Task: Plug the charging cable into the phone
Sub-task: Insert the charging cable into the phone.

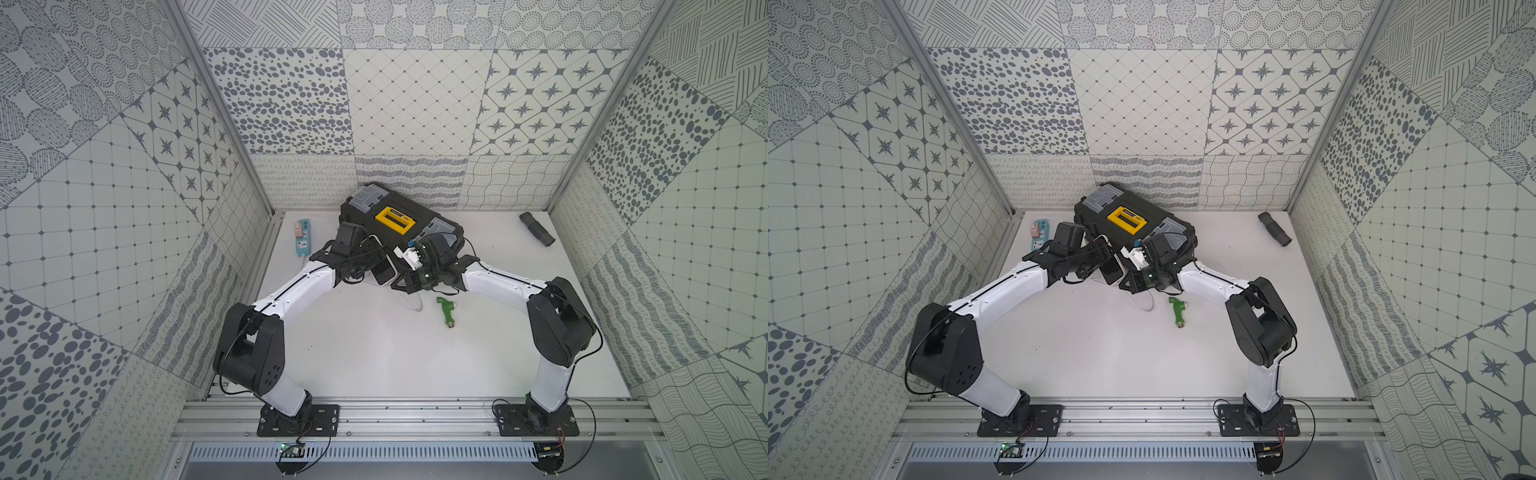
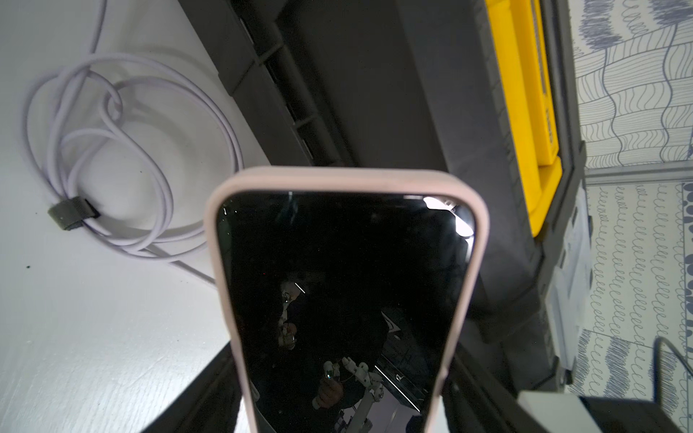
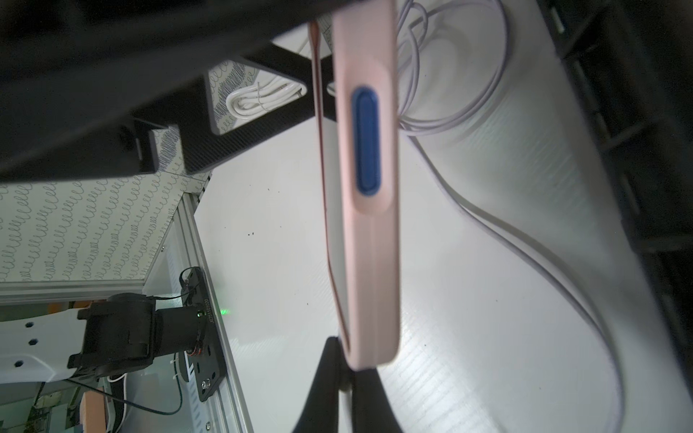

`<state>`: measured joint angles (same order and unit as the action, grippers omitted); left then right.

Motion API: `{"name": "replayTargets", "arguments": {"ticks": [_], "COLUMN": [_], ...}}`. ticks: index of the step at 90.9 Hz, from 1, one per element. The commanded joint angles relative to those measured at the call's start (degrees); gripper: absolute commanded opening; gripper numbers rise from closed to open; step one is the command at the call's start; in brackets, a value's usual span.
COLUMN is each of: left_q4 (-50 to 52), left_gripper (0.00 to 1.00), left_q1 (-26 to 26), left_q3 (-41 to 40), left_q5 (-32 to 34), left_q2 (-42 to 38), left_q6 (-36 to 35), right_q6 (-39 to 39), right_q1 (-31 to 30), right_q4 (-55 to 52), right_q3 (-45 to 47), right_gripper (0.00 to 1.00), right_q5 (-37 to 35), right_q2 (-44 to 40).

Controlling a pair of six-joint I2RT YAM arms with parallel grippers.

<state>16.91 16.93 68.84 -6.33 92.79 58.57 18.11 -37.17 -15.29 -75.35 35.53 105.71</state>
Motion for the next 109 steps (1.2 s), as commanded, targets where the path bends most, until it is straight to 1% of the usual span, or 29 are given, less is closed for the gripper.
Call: {"name": "replayTargets", "arguments": {"ticks": [1, 13, 36, 52, 65, 83, 102, 103, 105, 107, 109], "left_q4": [15.1, 18.5, 22.1, 23.4, 24.1, 23.7, 27.6, 27.7, 27.8, 27.9, 28.0], "left_gripper": [0.00, 0.00, 0.00, 0.00, 0.00, 0.00, 0.00, 0.00, 0.00, 0.00, 0.00], "left_q1": [0.2, -0.4, -2.2, -3.7, -4.9, -5.3, -4.9, -4.9, -5.0, -5.0, -5.0], "left_q3": [2.9, 5.3, 6.2, 7.6, 8.3, 7.4, 8.2, 8.2, 8.0, 7.8, 7.6], "left_q5": [-23.8, -24.8, -25.8, -26.2, -27.2, -27.5, -24.9, -24.9, -24.8, -24.6, -24.5], "left_q2": [0.2, -0.1, -1.0, -1.2, -1.5, -2.5, -3.0, -3.0, -3.2, -3.2, -3.2], "left_q6": [3.0, 2.3, 3.1, 2.0, 1.3, 1.2, -2.5, -2.6, -2.8, -2.9, -2.9], "right_q6": [1.1, 2.6, 6.8, 5.7, 4.9, 4.9, 6.1, 6.2, 6.4, 6.6, 6.8], "right_q1": [0.3, 0.6, 1.2, 1.2, 1.2, 1.4, 1.7, 1.7, 1.8, 1.9, 1.8], "right_q4": [16.4, 13.8, 10.3, 5.1, 4.8, 4.7, 4.3, 4.3, 4.3, 4.3, 4.3], "right_q3": [-6.5, -7.2, -7.5, -7.5, -4.3, -4.6, -6.1, -6.1, -6.2, -6.3, -6.5], "right_gripper": [0.00, 0.00, 0.00, 0.00, 0.00, 0.00, 0.00, 0.02, 0.10, 0.26, 0.37], "right_q5": [1.2, 2.4, 4.8, 5.8, 5.1, 5.9, 6.7, 6.6, 6.4, 6.3, 6.2], "right_q2": [-4.6, -5.3, -6.8, -7.2, -9.2, -8.8, -6.8, -6.7, -6.6, -6.5, -6.3]}}
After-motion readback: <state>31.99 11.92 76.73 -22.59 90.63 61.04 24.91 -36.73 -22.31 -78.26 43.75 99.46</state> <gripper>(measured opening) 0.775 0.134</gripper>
